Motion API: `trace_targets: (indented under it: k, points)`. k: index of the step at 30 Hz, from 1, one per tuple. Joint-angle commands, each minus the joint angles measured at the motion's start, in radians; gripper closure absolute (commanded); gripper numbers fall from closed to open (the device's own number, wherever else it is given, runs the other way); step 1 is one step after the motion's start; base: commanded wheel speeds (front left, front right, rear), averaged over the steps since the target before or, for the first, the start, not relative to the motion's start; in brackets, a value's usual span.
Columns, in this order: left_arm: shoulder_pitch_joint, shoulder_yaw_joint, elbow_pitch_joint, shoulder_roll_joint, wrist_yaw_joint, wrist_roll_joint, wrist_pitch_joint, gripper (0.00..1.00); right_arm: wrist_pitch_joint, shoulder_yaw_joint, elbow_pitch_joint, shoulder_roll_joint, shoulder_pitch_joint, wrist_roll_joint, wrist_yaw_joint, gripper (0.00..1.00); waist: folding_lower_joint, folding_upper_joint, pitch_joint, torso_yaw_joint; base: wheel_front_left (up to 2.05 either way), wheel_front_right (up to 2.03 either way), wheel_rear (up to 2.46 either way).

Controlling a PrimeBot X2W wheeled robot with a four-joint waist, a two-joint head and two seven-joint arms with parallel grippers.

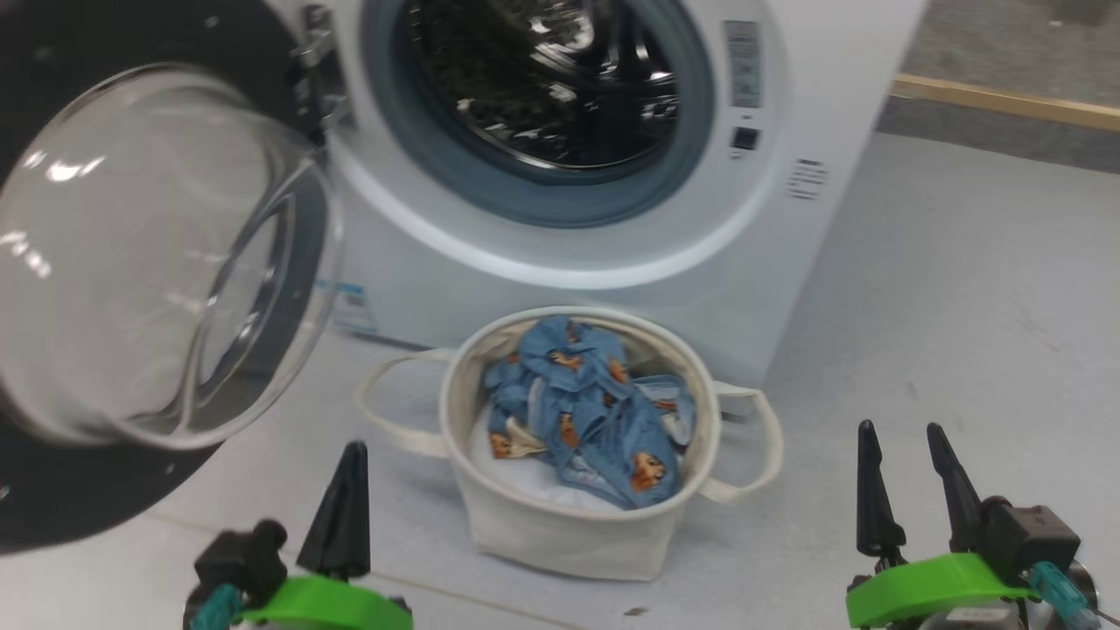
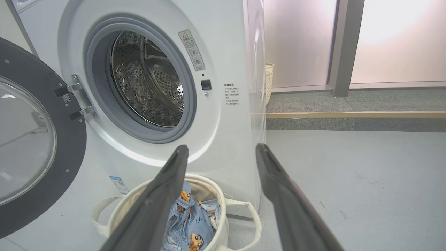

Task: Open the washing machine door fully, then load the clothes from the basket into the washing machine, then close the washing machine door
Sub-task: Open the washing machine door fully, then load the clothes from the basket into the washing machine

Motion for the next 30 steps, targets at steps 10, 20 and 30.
trace_targets:
  k: [10, 20, 30]
  points:
    - [0.014, 0.028, 0.067, 0.014, 0.02, 0.013, -0.005, 0.0, -0.012, 0.015, -0.057, -0.002, -0.004, -0.023, 0.001, 0.0, 0.0, -0.0001, -0.036, -0.17, 0.0, 0.0, 0.0]
    - [-0.001, 0.004, 0.085, 0.014, 0.068, 0.057, -0.005, 0.0, -0.012, 0.032, -0.027, -0.002, -0.006, -0.026, 0.001, 0.0, 0.0, -0.0001, -0.034, -0.184, 0.0, 0.0, 0.0]
    - [0.004, -0.024, 0.042, 0.014, 0.084, 0.076, -0.005, 0.0, -0.012, 0.041, -0.007, -0.002, -0.017, -0.032, 0.001, 0.0, 0.0, -0.0001, -0.029, -0.173, 0.0, 0.0, 0.0]
